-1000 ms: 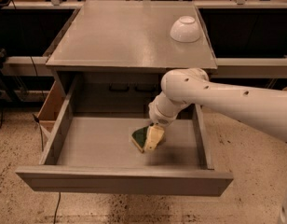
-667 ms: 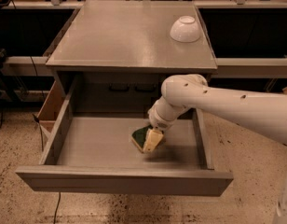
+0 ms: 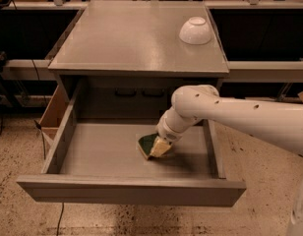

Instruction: Pick sponge from top drawer and place on counter

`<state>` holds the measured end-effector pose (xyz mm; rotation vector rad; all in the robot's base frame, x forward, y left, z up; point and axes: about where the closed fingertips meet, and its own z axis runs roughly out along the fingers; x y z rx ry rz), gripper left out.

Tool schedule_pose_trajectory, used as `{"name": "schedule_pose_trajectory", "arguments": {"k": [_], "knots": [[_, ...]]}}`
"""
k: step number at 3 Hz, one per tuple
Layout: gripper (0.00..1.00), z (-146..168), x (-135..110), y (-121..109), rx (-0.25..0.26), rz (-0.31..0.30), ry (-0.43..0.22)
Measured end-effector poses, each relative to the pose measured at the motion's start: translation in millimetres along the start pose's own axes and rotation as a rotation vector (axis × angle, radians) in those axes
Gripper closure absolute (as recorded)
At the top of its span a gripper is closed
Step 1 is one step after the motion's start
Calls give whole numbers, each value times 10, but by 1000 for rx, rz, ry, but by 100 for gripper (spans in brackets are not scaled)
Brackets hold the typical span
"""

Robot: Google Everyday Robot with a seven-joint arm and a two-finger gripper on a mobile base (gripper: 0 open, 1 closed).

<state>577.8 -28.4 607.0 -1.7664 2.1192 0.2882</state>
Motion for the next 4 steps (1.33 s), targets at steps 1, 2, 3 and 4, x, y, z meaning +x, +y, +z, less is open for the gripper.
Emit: {"name": "schedule_pose_trajectory", "arguments": {"k": [1,2,3,4], "knots": [[99,-311,-93,-59,31,-11,-3],[100,-912,-213,-198,97,-51,13],[100,-1654,-255,-373,166,-83,3],[100,-2276,-279,-612,225,-106,-21]]}}
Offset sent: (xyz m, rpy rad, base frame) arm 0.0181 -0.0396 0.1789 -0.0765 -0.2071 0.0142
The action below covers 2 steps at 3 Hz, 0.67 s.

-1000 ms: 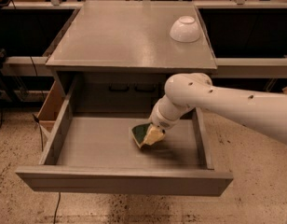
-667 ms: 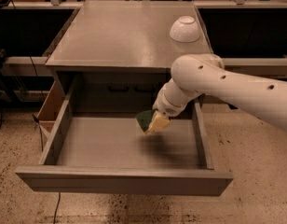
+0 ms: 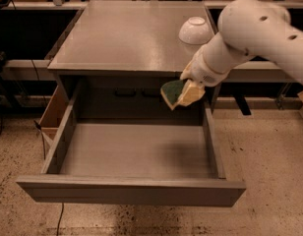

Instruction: Pick sponge from top drawer and place on counter

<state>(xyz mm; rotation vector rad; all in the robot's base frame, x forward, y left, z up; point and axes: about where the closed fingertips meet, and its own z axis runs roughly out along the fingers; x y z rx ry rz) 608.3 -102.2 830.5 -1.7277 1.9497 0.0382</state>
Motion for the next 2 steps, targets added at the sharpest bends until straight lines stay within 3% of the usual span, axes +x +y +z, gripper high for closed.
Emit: {"name": "schedule_pose_trajectory", "arguments": {"k": [1,2], "knots": [[100,-305,-158,-476,69,-11,-42],[100,-325,-474,-898,122,-31,-102]]}}
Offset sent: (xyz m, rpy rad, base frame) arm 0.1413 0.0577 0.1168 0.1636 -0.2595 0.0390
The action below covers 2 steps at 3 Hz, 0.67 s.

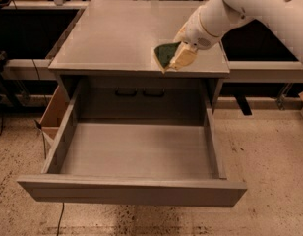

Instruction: Pick sponge from top drawer and place on counter

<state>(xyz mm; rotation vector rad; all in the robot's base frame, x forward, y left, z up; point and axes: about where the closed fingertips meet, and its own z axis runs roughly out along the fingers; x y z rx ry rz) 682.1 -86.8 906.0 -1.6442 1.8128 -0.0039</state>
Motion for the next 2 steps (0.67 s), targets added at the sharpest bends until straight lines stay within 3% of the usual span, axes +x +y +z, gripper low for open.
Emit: {"name": "schedule_pose_trajectory", "arguments": {"k": [2], "knots": [[100,669,-688,-591,67,-42,-99]]}}
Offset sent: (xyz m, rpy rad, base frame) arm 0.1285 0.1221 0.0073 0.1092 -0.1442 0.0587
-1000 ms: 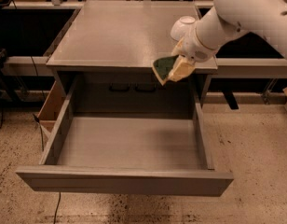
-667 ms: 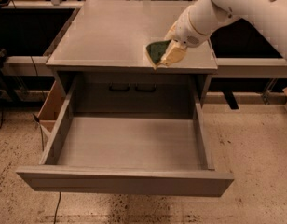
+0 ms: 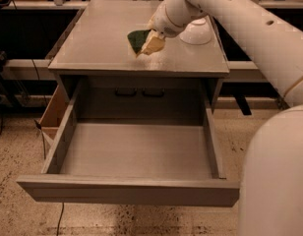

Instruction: Pick sponge from top drawer and place on counter

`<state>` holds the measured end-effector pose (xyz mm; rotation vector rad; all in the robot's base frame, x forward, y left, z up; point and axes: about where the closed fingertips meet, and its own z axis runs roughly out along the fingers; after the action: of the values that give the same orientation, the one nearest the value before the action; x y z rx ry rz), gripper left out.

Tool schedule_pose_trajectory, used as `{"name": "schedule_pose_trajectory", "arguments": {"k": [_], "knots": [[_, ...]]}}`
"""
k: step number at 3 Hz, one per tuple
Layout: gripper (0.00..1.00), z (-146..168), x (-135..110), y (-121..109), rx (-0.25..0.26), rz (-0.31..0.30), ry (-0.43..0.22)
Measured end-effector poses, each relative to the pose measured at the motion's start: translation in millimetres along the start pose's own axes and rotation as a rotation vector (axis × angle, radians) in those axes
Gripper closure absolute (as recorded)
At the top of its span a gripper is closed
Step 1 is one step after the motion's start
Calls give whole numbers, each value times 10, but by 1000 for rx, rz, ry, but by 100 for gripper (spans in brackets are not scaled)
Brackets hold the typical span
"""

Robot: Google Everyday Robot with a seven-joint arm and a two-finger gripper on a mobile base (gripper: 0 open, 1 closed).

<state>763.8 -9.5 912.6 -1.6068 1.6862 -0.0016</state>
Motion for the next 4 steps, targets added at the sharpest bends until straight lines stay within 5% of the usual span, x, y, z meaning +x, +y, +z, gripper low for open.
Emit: {"name": "schedule_pose_trajectory", "arguments": {"k": [1,2,4], "knots": [[83,394,-158,-155,3,19,-39],[52,671,-213,-240,-7,55,-77],[7,757,-97,-128,-39,94,-118]]}}
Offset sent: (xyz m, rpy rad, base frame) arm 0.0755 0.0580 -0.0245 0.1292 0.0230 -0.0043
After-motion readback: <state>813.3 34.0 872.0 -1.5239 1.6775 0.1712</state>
